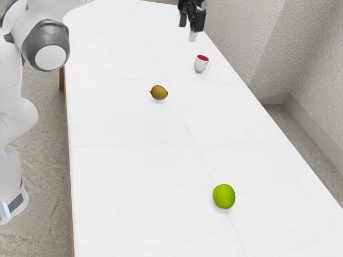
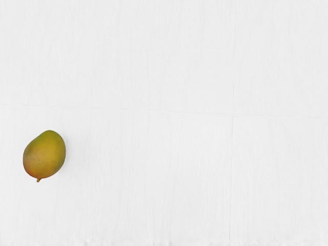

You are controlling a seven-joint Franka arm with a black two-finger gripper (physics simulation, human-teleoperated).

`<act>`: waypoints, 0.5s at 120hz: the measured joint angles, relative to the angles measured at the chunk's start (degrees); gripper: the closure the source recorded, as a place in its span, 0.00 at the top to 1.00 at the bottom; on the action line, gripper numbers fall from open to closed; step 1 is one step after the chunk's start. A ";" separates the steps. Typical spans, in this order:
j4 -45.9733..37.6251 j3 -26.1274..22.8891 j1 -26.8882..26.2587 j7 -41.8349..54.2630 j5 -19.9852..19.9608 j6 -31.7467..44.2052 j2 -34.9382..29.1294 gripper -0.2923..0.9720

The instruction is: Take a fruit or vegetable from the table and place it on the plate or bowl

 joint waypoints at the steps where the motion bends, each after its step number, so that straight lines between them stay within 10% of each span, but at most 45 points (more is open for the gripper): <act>1: -0.65 -0.02 0.05 0.04 0.00 0.09 0.08 0.77; 60: -15.39 -6.95 3.55 4.06 -4.91 6.45 7.10 0.77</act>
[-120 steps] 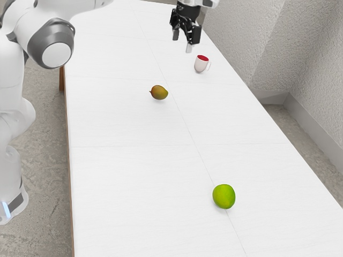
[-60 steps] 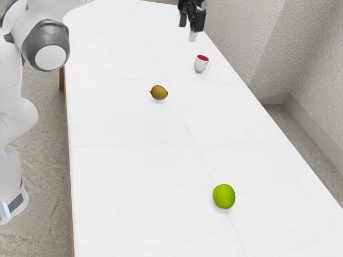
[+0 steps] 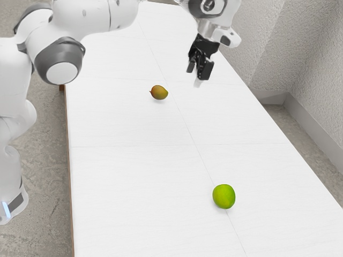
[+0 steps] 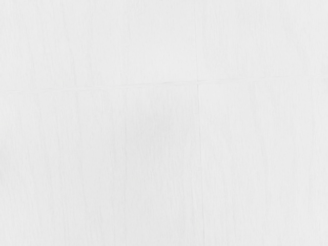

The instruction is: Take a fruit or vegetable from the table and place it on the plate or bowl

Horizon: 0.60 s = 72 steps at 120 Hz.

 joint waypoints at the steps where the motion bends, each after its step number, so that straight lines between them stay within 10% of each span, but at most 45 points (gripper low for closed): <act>1: -0.56 -0.60 -0.12 0.11 -0.10 0.49 -0.11 0.77; 41: -21.84 -24.72 -6.30 0.24 5.80 16.85 -17.31 0.77; 72: -24.62 -30.63 -13.46 -0.75 8.51 22.72 -17.67 0.77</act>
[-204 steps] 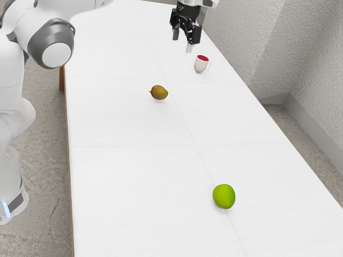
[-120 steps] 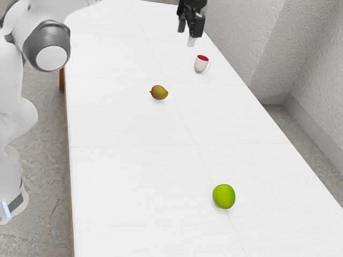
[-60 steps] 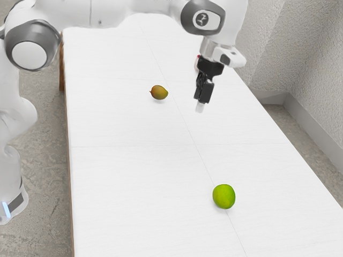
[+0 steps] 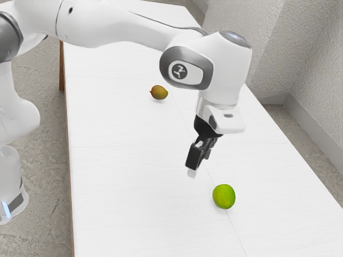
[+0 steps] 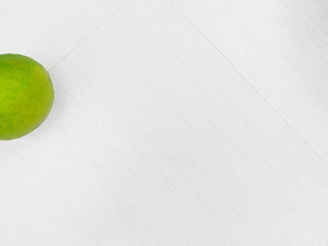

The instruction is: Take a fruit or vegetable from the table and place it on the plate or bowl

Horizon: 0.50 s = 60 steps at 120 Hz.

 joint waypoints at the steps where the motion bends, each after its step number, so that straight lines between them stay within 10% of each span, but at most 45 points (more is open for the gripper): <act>1: -0.22 -0.10 -0.22 -0.04 0.03 0.14 -0.04 0.77; 31: 0.20 -0.55 -2.61 -1.07 2.67 0.51 -1.30 0.77; 60: -5.55 -0.73 9.85 -2.32 5.02 -2.09 -5.71 0.77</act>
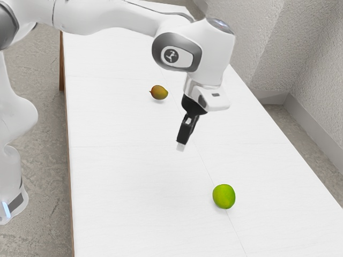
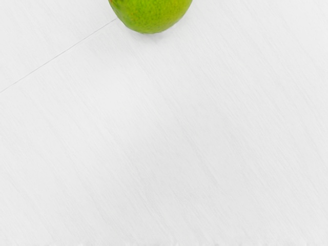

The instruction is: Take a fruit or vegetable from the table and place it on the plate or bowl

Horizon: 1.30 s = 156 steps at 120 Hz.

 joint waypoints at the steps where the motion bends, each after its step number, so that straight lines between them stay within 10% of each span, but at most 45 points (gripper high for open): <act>1: -0.47 -0.15 0.02 -0.04 0.02 0.09 -0.19 0.77; 24: -7.44 -3.48 1.11 -0.96 0.11 2.86 -3.87 0.77; 39: -8.92 -26.83 25.70 -1.29 -0.79 3.73 -8.56 0.77; 54: -8.90 -35.81 31.13 -1.45 -3.21 4.34 -9.26 0.77; 84: -10.68 -38.86 32.53 -1.78 -6.05 4.78 -11.41 0.77; 108: -13.32 -44.59 44.52 -1.93 -7.47 4.95 -14.73 0.77; 156: -11.26 -42.58 48.65 -1.59 -5.98 -2.08 -14.58 0.77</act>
